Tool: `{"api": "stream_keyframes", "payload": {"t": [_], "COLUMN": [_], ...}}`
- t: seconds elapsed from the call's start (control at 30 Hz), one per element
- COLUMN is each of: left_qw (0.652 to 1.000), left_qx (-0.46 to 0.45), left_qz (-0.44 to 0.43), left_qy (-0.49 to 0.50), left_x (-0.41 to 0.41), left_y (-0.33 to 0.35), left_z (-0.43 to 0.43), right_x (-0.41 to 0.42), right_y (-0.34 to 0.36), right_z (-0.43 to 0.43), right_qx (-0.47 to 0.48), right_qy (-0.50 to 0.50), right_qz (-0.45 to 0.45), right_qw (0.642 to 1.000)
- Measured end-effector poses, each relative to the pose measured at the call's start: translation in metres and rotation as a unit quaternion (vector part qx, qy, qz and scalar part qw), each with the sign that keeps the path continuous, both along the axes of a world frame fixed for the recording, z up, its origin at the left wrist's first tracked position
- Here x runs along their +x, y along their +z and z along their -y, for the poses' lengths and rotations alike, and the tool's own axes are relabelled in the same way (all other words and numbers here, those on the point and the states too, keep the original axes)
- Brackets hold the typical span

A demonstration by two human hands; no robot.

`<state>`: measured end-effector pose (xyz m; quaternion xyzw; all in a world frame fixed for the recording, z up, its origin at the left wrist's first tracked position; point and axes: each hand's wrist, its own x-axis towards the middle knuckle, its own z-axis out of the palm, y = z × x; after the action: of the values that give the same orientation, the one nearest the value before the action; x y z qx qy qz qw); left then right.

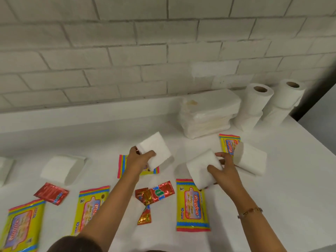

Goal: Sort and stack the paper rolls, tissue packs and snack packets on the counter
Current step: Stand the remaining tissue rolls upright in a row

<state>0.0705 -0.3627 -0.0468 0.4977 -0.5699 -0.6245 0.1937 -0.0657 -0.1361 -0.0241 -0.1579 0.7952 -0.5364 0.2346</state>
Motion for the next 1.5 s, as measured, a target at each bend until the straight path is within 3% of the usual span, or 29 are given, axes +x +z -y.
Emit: {"api": "stream_keyframes", "payload": {"t": [0.27, 0.53, 0.77, 0.97, 1.13, 1.27, 1.5], "left_qw": [0.991, 0.975, 0.961, 0.968, 0.959, 0.952, 0.954], "left_qx": [-0.08, -0.212, -0.261, -0.224, -0.263, -0.305, -0.271], "left_qz": [-0.026, 0.014, 0.05, 0.084, 0.041, 0.001, -0.015], "left_qy": [0.1, 0.072, 0.076, 0.079, 0.093, 0.011, -0.125], "left_x": [0.053, 0.033, -0.008, -0.015, -0.002, 0.017, 0.034], "left_y": [0.007, 0.006, -0.012, -0.024, -0.008, 0.007, 0.019], "left_z": [0.081, 0.132, 0.126, 0.111, 0.101, 0.082, 0.027], "right_x": [0.022, 0.012, -0.011, -0.017, -0.01, 0.006, 0.008], "right_y": [0.016, 0.016, 0.0, -0.017, -0.01, -0.008, -0.015], "right_z": [0.116, 0.218, 0.255, 0.256, 0.236, 0.197, 0.103], "right_qx": [0.047, 0.139, 0.171, 0.197, 0.18, 0.165, 0.204], "right_qy": [0.068, 0.094, 0.087, 0.1, 0.11, 0.116, 0.07], "right_qz": [-0.13, -0.273, -0.254, -0.267, -0.305, -0.329, -0.327], "right_qw": [0.988, 0.947, 0.948, 0.938, 0.929, 0.922, 0.92]}}
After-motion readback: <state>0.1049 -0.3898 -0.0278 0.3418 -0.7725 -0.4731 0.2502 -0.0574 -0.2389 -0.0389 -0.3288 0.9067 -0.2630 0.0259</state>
